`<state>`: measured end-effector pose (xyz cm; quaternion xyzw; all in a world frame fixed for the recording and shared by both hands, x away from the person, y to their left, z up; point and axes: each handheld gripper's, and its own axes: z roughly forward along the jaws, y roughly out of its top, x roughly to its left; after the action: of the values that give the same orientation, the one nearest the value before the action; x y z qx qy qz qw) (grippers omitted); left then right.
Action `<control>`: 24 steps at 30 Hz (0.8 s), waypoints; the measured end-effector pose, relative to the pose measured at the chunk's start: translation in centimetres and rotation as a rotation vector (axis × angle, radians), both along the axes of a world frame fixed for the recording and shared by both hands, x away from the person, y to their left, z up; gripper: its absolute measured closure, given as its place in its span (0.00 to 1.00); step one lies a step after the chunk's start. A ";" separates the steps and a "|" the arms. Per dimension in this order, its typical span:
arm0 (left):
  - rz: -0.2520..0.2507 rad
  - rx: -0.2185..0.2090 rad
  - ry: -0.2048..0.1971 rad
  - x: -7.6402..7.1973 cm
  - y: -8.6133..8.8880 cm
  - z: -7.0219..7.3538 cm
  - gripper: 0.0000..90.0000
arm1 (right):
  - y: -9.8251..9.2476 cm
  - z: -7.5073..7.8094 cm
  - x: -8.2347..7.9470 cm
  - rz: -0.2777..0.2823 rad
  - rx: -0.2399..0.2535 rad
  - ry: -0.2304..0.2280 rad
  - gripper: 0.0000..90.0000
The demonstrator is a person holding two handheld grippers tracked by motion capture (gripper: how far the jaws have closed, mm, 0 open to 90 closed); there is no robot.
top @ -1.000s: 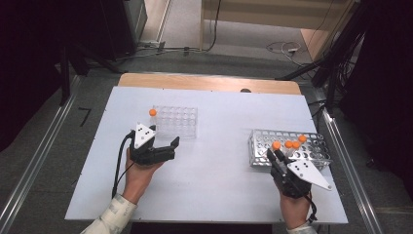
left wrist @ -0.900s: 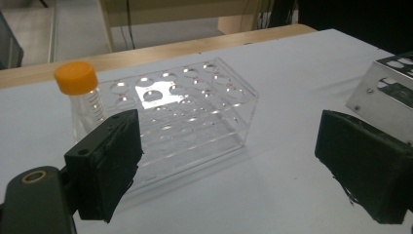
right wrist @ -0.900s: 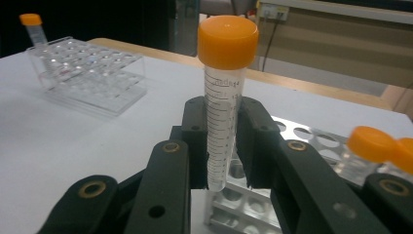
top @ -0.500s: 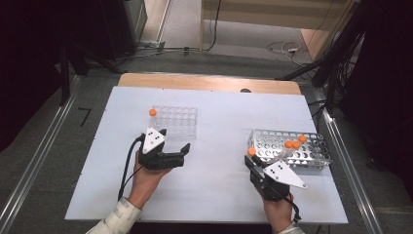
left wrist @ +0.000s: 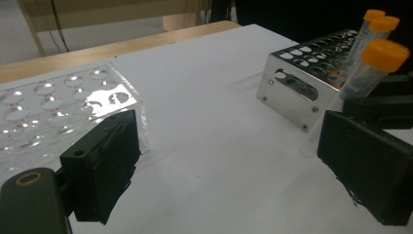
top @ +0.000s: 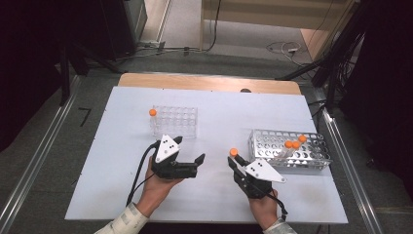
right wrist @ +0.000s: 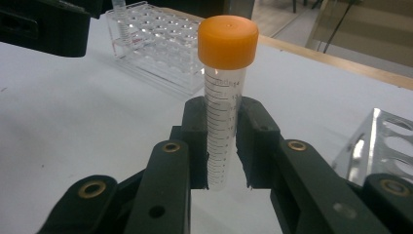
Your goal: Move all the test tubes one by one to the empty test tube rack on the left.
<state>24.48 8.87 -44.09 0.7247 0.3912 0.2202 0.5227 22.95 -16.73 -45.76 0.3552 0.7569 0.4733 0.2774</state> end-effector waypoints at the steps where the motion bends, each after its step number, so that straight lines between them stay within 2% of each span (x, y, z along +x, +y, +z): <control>1: -0.004 -0.002 -0.001 -0.1 -0.1 0.0 0.10 | 0.3 -0.1 0.0 0.006 -0.001 0.005 0.81; 8: -0.036 -0.015 -0.013 -0.6 -0.9 0.5 0.10 | 2.1 -0.4 0.4 0.056 -0.019 0.026 0.81; 13: -0.057 -0.028 -0.013 -0.7 -1.4 0.5 0.17 | 2.9 -0.4 0.5 0.081 -0.003 0.040 0.81; 16: -0.074 -0.018 -0.014 -0.8 -1.8 0.4 0.20 | 3.6 -0.6 0.5 0.101 -0.007 0.065 0.81; 19: -0.089 -0.017 -0.022 -0.9 -2.0 0.4 0.29 | 4.4 -0.7 0.4 0.125 -0.008 0.069 0.81; 20: -0.093 -0.020 -0.025 -1.0 -2.0 0.4 0.29 | 4.4 -0.7 0.4 0.125 -0.008 0.069 0.81; 21: -0.095 -0.020 -0.028 -1.0 -2.0 0.4 0.35 | 4.7 -0.7 0.3 0.136 -0.007 0.068 0.81; 22: -0.102 -0.022 -0.028 -1.0 -2.0 0.4 0.35 | 4.7 -0.7 0.3 0.136 -0.007 0.068 0.81; 24: -0.106 -0.017 -0.032 -1.1 -2.0 0.3 0.44 | 4.9 -0.6 0.2 0.146 -0.004 0.067 0.81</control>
<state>23.39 6.84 -43.75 0.7364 0.3457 0.2003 0.5460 23.17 -11.82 -46.41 0.3142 0.7905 0.4786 0.2176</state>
